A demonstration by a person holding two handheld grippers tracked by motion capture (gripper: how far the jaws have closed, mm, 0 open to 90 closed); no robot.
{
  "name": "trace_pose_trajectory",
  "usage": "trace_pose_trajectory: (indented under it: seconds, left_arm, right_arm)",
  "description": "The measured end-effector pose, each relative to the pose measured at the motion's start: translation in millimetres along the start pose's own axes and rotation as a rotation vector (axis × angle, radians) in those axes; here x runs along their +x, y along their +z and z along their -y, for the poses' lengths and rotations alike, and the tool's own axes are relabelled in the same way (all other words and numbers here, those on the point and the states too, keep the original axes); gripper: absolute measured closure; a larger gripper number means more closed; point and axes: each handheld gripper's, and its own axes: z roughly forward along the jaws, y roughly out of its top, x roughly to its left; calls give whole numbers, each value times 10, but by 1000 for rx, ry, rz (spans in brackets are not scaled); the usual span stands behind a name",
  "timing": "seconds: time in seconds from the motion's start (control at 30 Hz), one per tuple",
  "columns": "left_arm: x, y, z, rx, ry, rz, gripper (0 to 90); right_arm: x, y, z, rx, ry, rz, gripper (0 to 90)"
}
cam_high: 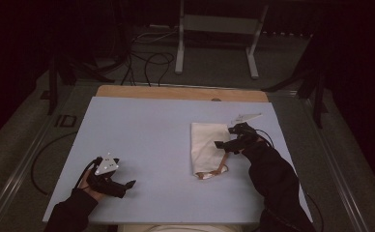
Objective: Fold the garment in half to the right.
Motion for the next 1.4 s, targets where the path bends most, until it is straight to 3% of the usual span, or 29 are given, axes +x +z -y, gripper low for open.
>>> trace_pose_trajectory:
  seconds: [0.5,1.0,1.4]
  left_arm:
    - [2,-6,-2,-1,-2,-2,0]
    - [7,-12,0,-1,-4,-2,0]
    - [6,-18,0,-2,-3,-1,0]
  right_arm:
    - [97,-212,388,-28,0,-19,92]
    - [282,-321,747,-11,-30,34,93]
    - [397,-395,982,-37,-12,16,93]
